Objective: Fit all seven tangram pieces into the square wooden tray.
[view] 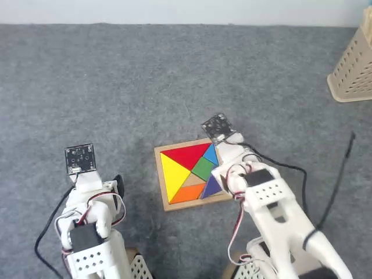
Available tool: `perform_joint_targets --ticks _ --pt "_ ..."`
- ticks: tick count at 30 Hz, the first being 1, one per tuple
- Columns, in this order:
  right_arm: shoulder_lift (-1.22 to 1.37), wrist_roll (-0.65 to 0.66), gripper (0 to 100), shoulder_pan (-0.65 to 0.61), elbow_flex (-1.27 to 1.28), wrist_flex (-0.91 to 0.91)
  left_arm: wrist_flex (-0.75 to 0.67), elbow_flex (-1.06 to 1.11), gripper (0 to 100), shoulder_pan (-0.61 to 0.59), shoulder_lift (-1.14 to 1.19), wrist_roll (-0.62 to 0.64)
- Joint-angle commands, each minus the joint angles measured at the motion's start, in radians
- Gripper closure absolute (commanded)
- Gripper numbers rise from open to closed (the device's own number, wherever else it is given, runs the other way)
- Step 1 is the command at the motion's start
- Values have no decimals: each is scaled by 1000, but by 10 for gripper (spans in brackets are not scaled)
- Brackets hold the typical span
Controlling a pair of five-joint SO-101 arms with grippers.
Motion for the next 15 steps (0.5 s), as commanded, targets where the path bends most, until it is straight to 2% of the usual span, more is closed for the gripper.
perform_joint_targets --ticks 1,8,15 --pt "-133 11 992 2 25 1 5 -13 784 3 -14 -5" --pt "-197 11 992 -168 91 1 5 -13 784 3 -14 -5" --pt "-136 11 992 -182 150 -173 5 -13 784 3 -14 -5"
